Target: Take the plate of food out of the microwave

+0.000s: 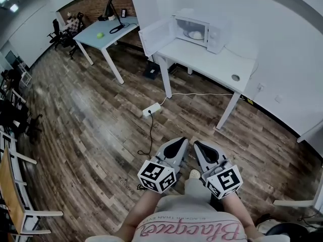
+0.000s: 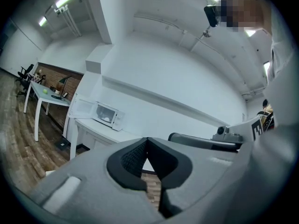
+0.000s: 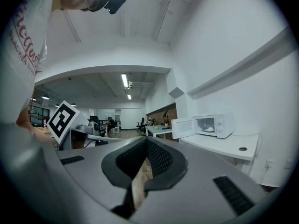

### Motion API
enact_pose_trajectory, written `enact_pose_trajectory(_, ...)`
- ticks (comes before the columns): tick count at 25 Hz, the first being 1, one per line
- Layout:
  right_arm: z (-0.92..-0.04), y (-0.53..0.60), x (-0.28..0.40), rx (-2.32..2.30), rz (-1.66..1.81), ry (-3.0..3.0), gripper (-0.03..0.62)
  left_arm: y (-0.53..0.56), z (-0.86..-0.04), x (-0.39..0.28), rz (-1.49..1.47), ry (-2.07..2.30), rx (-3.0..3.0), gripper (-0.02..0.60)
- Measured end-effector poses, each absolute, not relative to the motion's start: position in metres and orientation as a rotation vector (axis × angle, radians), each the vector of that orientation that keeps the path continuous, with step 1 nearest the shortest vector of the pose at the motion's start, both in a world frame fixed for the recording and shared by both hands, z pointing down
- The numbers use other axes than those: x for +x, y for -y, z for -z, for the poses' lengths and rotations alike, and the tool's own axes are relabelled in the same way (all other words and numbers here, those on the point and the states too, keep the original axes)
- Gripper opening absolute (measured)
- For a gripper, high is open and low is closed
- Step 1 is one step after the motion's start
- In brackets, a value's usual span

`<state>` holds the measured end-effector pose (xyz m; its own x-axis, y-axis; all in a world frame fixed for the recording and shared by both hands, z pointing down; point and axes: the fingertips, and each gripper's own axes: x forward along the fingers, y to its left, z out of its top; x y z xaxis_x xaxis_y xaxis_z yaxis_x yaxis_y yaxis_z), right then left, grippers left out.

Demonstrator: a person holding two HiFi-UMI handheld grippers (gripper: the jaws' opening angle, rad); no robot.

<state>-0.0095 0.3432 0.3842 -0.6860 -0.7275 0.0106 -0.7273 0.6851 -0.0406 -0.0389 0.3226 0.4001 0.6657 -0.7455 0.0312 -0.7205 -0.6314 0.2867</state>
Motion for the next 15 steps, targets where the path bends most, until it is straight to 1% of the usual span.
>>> enact_pose_trajectory(15, -0.39, -0.252, 0.038, -1.172, 0.118, -2.913, 0.012, -0.221, -0.392, 0.011, 0.194, 1.206, 2.567, 0.003)
